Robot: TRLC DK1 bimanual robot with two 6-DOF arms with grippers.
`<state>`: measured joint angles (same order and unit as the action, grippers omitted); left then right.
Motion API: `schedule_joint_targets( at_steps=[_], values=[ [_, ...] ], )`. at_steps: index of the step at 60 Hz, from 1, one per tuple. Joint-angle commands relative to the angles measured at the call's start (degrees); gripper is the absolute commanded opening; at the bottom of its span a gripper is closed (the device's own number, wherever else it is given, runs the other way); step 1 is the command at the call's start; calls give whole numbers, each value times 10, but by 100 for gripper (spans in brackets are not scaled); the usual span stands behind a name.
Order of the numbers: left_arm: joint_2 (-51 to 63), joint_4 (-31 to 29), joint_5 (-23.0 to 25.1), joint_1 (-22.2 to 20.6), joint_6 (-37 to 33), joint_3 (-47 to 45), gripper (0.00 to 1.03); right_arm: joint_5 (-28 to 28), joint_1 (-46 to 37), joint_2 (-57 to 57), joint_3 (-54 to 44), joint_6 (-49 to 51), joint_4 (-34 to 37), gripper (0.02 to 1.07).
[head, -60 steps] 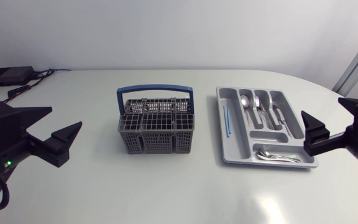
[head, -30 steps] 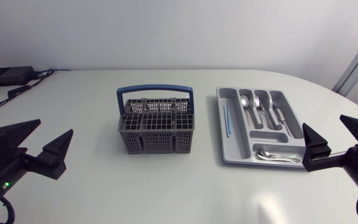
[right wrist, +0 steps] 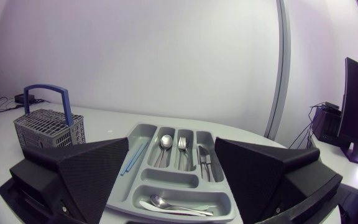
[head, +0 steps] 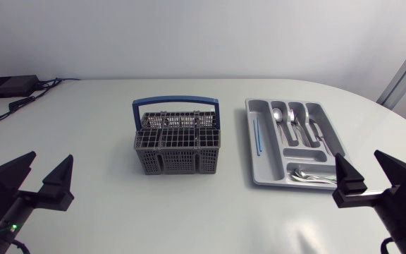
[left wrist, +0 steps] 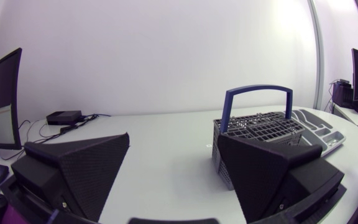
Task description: Unload the cutlery basket into the drawer organizer.
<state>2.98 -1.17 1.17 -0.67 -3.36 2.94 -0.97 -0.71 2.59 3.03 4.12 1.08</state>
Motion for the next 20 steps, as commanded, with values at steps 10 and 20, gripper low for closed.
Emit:
schedule_joint_targets(
  at_steps=[10,20],
  values=[
    [-30,12,-12,7,34,-29,99,10,7,-26,-30,-41,-11,102],
    [-30,12,-12,7,34,-29,99,10,7,-26,-30,-41,-11,102]
  ],
)
